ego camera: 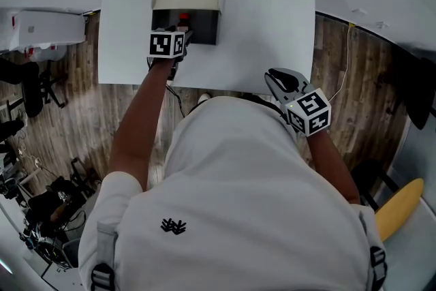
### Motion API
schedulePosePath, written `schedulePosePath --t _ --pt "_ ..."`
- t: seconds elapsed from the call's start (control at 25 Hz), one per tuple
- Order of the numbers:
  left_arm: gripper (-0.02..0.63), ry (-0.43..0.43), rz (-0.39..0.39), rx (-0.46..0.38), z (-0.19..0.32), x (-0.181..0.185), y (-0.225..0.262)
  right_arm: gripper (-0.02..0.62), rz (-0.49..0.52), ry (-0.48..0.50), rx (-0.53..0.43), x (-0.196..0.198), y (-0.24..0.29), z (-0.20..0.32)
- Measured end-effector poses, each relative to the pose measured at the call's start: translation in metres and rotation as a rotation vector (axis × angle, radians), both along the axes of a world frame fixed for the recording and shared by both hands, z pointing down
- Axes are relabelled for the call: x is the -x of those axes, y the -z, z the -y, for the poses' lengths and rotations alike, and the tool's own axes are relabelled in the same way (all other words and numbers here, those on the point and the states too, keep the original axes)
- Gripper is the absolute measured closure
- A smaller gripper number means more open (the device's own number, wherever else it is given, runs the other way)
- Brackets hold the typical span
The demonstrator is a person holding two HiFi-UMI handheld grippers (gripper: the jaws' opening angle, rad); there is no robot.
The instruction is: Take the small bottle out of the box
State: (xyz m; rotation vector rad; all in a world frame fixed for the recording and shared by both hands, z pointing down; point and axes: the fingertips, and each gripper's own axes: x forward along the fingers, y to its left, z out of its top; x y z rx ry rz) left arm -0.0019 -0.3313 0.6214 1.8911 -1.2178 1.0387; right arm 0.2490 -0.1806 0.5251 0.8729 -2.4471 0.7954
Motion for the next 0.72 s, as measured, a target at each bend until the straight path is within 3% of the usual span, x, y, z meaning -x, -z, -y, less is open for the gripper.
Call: schedulePosePath --t 0.56,0.72 --pt "0.328 0.018 0.236 0.185 0.009 0.017 -0.04 0.543 0.015 0.024 0.058 -0.033 -0.016 0.008" --pt "0.377 -0.002 0.257 0.192 0.009 0.016 -0.04 0.543 0.014 0.026 0.06 -0.035 -0.018 0.009"
